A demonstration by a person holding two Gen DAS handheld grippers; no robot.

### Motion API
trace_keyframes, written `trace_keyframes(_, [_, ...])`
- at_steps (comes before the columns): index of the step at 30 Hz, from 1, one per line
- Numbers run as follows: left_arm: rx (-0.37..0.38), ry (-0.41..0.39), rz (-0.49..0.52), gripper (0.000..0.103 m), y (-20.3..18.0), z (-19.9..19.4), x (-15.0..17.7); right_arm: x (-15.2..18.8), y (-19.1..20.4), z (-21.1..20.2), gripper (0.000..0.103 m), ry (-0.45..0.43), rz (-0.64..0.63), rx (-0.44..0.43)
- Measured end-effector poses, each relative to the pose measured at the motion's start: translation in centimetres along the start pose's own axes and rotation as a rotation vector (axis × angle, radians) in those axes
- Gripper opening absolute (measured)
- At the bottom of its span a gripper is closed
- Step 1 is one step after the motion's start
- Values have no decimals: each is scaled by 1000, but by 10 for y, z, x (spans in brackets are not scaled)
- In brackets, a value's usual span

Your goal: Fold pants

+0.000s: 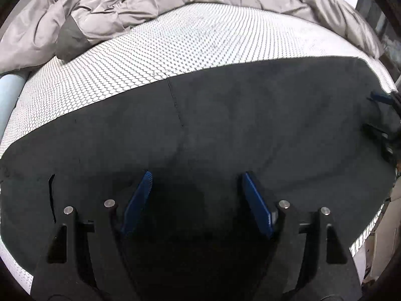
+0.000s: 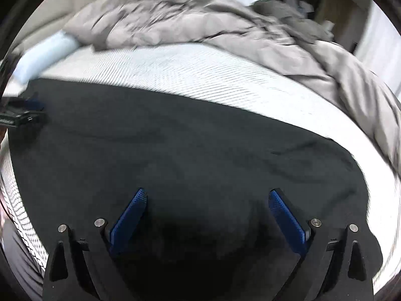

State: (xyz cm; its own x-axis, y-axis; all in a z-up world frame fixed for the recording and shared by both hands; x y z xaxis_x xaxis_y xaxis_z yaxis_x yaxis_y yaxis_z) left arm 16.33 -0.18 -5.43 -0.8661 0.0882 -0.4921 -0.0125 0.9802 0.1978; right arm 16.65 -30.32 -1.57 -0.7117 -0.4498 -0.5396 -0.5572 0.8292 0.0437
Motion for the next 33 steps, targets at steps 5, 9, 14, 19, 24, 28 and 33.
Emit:
trace_keyframes(5, [-126, -15, -16, 74, 57, -10, 33, 25, -69, -11, 99, 21, 89, 118])
trace_keyframes(9, [-144, -12, -74, 68, 89, -28, 36, 51, -137, -40, 95, -11, 267, 48])
trace_keyframes(14, [-10, -84, -82, 73, 58, -39, -2, 22, -109, -62, 96, -81, 206, 30])
trace_keyframes(19, [58, 18, 32, 73, -9, 13, -38, -28, -42, -15, 97, -47, 76, -53])
trace_keyframes(24, [3, 23, 42, 74, 12, 22, -23, -42, -21, 49, 96, 77, -51, -26])
trace_keyframes(28, [-141, 21, -19, 83, 75, 16, 9, -12, -81, 20, 98, 55, 60, 133])
trace_keyframes(33, [-163, -19, -54, 80, 98, -13, 17, 19, -154, -13, 100, 34, 187, 254])
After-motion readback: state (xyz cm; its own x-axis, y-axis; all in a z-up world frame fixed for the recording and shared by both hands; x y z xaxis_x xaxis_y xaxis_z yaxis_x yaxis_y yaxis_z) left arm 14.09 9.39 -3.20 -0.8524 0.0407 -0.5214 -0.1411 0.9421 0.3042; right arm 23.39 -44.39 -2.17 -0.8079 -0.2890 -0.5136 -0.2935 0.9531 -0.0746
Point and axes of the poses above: each gripper's, at about its wrist camera, not at the fingertips, and z roughly the way its jaws point, y to its left, x to its underside, the point moved 5 cm from there along z, roughly the way its jaws point, and after that the axes turned 15 degrees about -x, right-handed, at the moved point
